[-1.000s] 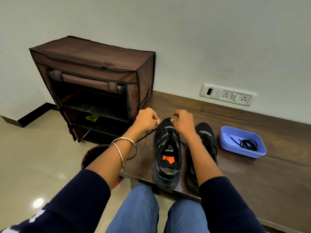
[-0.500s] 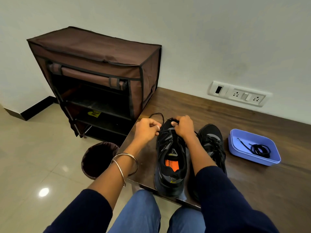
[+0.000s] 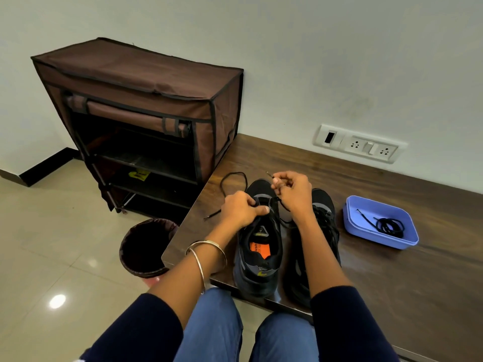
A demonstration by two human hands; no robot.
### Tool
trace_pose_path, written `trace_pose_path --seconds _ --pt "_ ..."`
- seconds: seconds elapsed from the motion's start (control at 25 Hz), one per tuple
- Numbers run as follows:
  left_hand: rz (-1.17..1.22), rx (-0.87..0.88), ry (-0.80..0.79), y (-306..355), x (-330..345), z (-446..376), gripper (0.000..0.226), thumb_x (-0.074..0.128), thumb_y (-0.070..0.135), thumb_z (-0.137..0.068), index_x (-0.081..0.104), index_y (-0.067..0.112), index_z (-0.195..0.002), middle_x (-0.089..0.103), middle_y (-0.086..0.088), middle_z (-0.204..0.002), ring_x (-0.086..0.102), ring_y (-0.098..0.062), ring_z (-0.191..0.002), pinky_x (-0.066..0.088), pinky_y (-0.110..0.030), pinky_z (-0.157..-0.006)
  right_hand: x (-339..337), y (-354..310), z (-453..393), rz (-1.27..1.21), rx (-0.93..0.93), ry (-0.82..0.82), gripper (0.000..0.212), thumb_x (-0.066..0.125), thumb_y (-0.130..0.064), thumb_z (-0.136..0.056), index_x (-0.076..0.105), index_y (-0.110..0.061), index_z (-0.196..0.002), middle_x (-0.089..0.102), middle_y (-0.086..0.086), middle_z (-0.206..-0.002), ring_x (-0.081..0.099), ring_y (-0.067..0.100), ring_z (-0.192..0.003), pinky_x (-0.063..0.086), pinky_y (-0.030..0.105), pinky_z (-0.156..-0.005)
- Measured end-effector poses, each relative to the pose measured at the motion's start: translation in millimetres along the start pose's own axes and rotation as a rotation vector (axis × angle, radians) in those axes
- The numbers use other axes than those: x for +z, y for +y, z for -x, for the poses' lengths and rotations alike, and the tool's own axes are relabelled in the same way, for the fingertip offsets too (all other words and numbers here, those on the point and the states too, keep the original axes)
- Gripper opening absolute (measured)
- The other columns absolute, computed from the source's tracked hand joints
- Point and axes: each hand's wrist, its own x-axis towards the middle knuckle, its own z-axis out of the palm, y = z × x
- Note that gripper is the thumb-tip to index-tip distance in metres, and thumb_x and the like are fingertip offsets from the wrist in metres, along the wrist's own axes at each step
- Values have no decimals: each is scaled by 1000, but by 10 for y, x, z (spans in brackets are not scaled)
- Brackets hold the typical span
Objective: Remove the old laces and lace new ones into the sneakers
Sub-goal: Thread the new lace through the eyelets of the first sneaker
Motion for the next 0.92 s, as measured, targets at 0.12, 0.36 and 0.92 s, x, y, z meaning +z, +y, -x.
trace_pose_path --seconds 0.12,0.36,0.92 --pt "12 -26 0 40 43 50 50 80 43 -70 69 13 -108 67 -5 -106 63 -21 -100 53 -38 -88 -70 30 103 288 -3 -181 11 70 -10 -86 76 -8 -96 71 0 -83 63 10 -78 49 23 -75" --pt "76 -11 111 21 98 166 34 70 34 -77 73 15 -106 71 -6 -102 64 -21 -101 52 -36 -87 160 40 154 624 51 -165 12 63 -11 -84 75 -8 -83 71 12 -90 65 32 -90 55 41 -81" --pt "228 -1 146 -56 59 170 30 50 22 -90 68 5 -73 67 -13 -82 58 -26 -82 48 -42 -74 333 132 449 537 84 -84 19 58 -15 -84 59 -21 -66 63 8 -93 60 29 -88 47 46 -88"
